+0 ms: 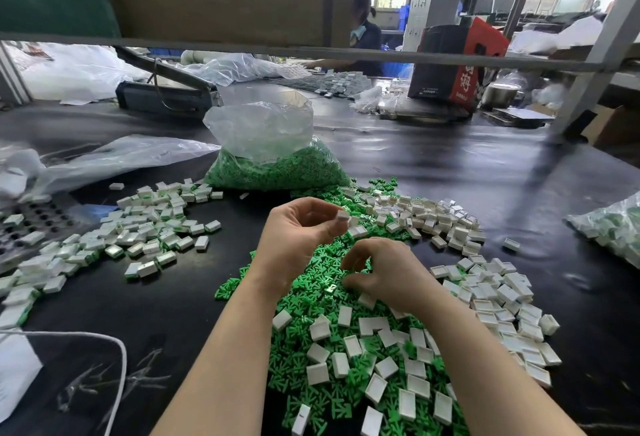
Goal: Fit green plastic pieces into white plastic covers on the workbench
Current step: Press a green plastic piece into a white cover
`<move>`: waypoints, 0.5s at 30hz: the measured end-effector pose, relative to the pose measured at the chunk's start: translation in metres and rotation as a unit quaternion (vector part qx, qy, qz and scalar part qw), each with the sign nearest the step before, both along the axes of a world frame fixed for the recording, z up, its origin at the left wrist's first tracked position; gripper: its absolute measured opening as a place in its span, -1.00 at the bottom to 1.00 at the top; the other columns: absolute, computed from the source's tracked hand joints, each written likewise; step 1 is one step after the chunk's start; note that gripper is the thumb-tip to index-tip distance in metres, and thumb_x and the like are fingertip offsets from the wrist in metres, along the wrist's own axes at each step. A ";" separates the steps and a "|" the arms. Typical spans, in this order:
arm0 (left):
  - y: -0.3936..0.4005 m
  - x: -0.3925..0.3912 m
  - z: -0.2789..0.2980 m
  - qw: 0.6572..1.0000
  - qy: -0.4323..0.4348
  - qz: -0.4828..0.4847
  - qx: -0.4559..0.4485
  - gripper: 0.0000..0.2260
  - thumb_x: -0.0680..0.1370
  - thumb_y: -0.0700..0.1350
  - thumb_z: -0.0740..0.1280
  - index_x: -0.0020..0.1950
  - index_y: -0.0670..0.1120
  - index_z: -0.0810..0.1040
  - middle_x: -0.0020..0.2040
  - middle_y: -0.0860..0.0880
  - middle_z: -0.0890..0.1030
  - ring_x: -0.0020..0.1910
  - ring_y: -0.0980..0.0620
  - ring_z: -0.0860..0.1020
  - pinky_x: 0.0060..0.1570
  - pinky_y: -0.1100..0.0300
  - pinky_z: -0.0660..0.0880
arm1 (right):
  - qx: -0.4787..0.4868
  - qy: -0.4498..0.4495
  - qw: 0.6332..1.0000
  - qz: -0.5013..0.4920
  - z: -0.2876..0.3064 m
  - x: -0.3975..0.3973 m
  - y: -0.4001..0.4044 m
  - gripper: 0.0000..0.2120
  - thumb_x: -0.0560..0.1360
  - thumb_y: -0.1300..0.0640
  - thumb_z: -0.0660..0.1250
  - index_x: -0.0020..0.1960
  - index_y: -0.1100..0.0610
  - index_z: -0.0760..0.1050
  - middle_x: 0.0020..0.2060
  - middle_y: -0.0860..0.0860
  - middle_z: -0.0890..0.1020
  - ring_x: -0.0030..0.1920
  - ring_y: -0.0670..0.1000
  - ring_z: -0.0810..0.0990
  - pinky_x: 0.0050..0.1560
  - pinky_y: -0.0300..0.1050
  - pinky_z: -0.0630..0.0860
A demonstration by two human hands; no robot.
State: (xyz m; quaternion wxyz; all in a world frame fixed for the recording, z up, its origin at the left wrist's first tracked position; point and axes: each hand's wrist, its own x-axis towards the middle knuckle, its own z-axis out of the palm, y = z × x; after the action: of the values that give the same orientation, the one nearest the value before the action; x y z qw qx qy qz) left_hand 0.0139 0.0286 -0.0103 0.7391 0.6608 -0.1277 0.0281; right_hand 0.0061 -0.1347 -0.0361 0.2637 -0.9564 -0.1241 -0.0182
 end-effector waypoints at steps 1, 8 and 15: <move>0.000 0.000 0.000 1.000 0.001 0.000 0.001 -0.87 0.33 -0.17 0.52 -0.15 -0.13 0.67 -0.25 -0.08 0.68 -0.24 0.04 0.60 -0.22 0.29 0.53 | 0.008 -0.002 1.000 -0.002 0.000 0.000 0.000 -0.85 0.39 -0.02 0.52 -0.08 -0.06 0.62 -0.13 -0.14 0.61 -0.10 -0.16 0.54 -0.05 -0.17 0.51; 0.001 0.001 -0.001 1.000 0.010 0.010 -0.006 -0.88 0.41 -0.22 0.50 -0.08 -0.17 0.64 -0.18 -0.17 0.69 -0.19 -0.03 0.63 -0.16 0.21 0.58 | 0.145 -0.032 0.987 -0.053 0.001 0.001 -0.004 -0.80 0.43 0.24 0.45 -0.14 -0.03 0.51 -0.24 -0.07 0.59 -0.31 -0.15 0.48 -0.22 -0.25 0.47; 0.001 0.006 -0.006 0.998 0.035 0.047 -0.008 -0.87 0.44 -0.28 0.47 -0.15 -0.05 0.64 -0.19 -0.06 0.66 -0.21 0.09 0.58 -0.25 0.36 0.49 | 0.437 -0.002 0.899 -0.021 0.017 -0.005 -0.004 -0.87 0.41 0.32 0.47 -0.06 0.17 0.63 -0.13 0.20 0.68 -0.15 0.17 0.62 -0.03 -0.07 0.60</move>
State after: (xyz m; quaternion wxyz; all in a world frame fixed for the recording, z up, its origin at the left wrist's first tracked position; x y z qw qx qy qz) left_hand 0.0200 0.0298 -0.0165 0.7463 0.6606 -0.0704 0.0411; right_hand 0.0007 -0.1388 -0.0192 0.6545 -0.7473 -0.0837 -0.0783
